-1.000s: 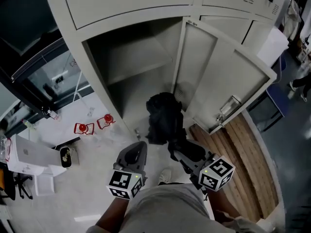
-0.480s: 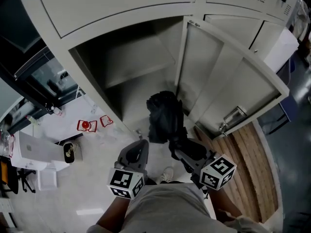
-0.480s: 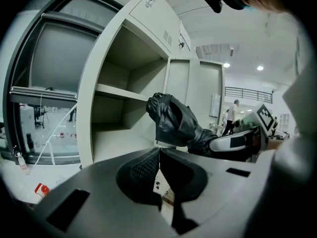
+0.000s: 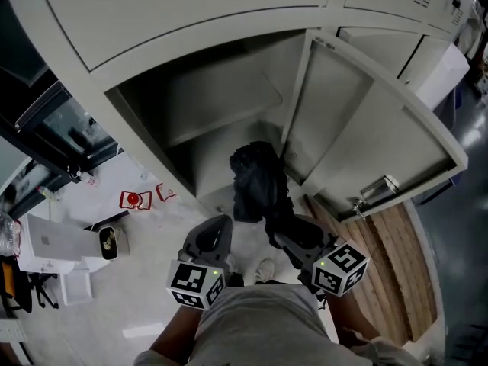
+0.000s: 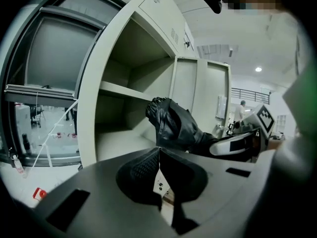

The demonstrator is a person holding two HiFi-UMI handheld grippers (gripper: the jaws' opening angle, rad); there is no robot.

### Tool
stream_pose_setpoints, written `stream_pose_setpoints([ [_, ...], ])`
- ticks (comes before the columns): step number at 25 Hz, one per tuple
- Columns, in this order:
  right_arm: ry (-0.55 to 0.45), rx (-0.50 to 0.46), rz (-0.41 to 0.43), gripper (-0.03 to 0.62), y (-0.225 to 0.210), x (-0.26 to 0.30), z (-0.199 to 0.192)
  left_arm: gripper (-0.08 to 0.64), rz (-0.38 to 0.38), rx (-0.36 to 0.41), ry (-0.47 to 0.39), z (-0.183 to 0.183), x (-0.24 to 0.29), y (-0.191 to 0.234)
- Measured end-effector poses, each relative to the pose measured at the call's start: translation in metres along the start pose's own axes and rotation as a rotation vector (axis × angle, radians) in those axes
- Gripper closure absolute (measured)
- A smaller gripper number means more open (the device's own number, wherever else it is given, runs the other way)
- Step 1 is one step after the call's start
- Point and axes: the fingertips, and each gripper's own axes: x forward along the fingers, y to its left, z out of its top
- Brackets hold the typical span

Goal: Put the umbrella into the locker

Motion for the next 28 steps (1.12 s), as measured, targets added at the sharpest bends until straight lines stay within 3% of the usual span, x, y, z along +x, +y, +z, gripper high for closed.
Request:
stream_pose_setpoints([
  [28,0.132,0.006,-0.069,0.4,-0.032,0.092,0.014,0.543,-0.033,-0.018,-0.003,0.008,0.017,0.059],
])
